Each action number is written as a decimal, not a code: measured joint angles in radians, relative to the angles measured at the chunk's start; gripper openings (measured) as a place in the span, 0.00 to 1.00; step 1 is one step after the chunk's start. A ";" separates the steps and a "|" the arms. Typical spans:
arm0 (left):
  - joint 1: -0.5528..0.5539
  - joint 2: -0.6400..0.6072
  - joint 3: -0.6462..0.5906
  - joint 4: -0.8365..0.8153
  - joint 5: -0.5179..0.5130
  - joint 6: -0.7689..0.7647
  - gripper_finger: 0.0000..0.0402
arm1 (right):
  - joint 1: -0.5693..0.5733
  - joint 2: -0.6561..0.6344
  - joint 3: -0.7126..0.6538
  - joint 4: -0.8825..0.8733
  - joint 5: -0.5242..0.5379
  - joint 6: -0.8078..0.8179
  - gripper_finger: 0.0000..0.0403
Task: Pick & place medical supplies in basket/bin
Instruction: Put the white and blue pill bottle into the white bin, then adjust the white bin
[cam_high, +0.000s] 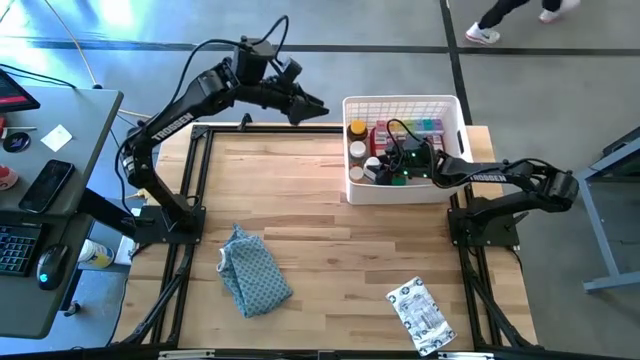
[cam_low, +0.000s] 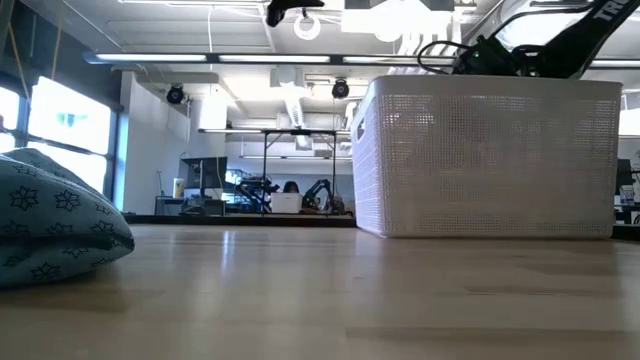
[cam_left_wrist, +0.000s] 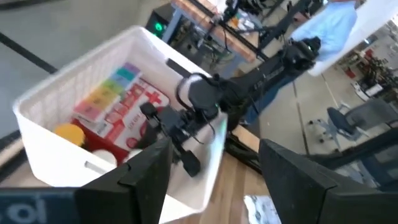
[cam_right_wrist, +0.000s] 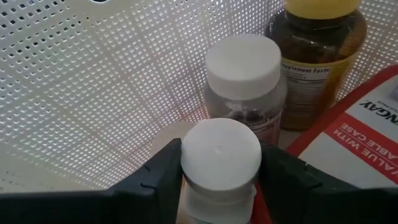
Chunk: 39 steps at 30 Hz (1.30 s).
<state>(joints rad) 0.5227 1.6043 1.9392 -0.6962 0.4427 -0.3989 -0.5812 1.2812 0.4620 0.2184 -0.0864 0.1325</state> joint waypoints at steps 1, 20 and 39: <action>-0.001 0.000 0.000 -0.009 0.002 -0.001 0.67 | 0.000 0.000 -0.001 0.000 -0.001 -0.005 0.43; -0.067 -0.003 0.000 -0.078 0.025 -0.045 0.59 | 0.000 -0.051 -0.001 0.018 -0.016 -0.030 0.53; -0.116 -0.004 0.000 -0.091 -0.059 -0.110 0.54 | -0.001 -0.368 0.049 -0.120 -0.042 -0.063 0.59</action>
<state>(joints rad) 0.4070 1.6005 1.9392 -0.7873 0.3832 -0.5089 -0.5819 0.9130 0.5114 0.0987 -0.1283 0.0698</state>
